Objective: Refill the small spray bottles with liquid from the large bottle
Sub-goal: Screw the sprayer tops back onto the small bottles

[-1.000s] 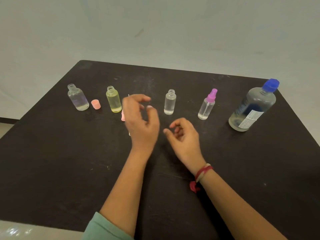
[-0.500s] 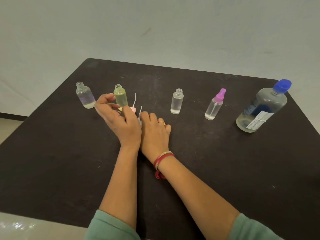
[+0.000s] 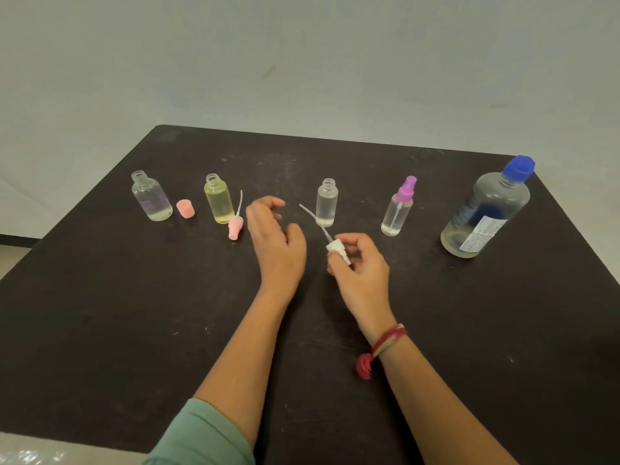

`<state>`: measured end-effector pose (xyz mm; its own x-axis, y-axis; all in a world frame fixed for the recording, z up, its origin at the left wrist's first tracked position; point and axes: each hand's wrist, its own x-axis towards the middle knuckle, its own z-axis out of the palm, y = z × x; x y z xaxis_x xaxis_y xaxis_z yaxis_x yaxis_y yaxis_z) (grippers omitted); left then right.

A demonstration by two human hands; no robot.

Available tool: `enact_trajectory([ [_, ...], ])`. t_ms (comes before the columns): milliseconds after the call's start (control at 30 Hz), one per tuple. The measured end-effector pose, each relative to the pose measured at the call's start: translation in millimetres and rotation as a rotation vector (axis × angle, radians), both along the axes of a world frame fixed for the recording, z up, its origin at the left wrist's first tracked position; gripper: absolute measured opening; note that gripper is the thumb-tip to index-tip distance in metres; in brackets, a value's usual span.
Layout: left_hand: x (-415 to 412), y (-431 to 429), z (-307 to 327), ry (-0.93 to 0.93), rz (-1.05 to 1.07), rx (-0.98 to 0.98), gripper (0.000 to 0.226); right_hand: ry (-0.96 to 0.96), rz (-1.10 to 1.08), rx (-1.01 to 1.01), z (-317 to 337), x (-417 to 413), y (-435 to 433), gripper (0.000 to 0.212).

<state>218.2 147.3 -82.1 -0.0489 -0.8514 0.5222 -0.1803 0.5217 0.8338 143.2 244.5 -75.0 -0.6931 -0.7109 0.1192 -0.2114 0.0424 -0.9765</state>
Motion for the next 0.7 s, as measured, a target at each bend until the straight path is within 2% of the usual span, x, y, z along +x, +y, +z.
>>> enact_trajectory([
  [100,-14,1,-4,-0.107,-0.138,0.159,0.048,-0.133,-0.062,-0.142,-3,-7,6,0.025],
  [200,-25,-3,-3,-0.268,-0.271,0.286,0.071,-0.306,-0.120,-0.257,0,-11,4,0.028],
  [267,-35,-6,1,-0.347,-0.296,0.348,0.085,-0.360,-0.133,-0.278,2,-12,2,0.025],
  [333,-45,-12,4,-0.329,-0.259,0.400,0.089,-0.403,-0.127,-0.309,3,-14,2,0.022],
  [400,-54,-20,5,-0.280,-0.203,0.418,0.081,-0.421,-0.118,-0.326,3,-14,3,0.019],
  [567,-57,-21,2,-0.256,-0.170,0.319,0.034,-0.487,-0.122,-0.354,4,-17,5,0.014],
  [700,-45,-10,0,-0.282,-0.187,0.290,0.031,-0.546,-0.117,-0.405,9,-20,8,0.013],
])
